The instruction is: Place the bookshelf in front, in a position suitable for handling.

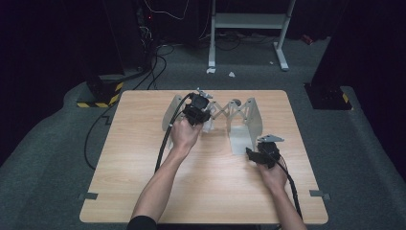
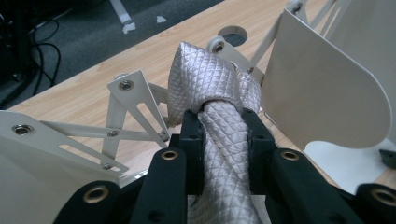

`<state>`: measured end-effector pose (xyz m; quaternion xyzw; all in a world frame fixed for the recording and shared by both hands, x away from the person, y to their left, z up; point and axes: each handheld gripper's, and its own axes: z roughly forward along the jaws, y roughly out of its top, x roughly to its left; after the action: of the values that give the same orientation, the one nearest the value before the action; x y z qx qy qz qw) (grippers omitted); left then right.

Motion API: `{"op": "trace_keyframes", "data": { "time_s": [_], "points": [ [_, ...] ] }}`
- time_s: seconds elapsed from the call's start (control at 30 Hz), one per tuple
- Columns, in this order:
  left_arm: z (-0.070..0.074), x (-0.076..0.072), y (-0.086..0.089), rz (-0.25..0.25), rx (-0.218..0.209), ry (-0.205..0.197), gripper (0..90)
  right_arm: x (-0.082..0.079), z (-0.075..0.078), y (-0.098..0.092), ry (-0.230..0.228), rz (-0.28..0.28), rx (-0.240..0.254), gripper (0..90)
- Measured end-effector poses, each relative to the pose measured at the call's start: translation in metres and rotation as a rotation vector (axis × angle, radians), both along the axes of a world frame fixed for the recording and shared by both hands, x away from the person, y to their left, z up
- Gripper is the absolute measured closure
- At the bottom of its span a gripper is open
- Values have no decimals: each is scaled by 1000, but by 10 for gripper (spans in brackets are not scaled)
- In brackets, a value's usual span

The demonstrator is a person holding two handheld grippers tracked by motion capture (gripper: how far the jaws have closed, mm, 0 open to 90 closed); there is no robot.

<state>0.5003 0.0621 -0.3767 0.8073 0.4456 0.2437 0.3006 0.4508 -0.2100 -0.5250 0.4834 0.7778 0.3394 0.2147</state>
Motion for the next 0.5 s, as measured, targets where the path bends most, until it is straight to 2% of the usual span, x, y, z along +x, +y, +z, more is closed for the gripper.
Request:
{"op": "trace_keyframes", "data": {
  "time_s": [0.07,0.1,0.13,0.17,0.4,0.5],
  "points": [
    [3,-1,3,-5,-30,8,743,0,0,0,0,0,0,391],
    [3,-1,3,-5,-30,8,743,0,0,0,0,0,0,391],
    [6,-1,6,-4,-63,7,743,0,0,0,0,0,-1,389],
    [7,-1,6,-8,-77,13,743,0,0,0,1,1,0,389],
    [4,4,0,-18,-76,26,743,0,0,0,0,1,0,388],
    [-1,7,-4,-20,-56,38,743,0,0,0,0,0,0,388]
  ]
}}
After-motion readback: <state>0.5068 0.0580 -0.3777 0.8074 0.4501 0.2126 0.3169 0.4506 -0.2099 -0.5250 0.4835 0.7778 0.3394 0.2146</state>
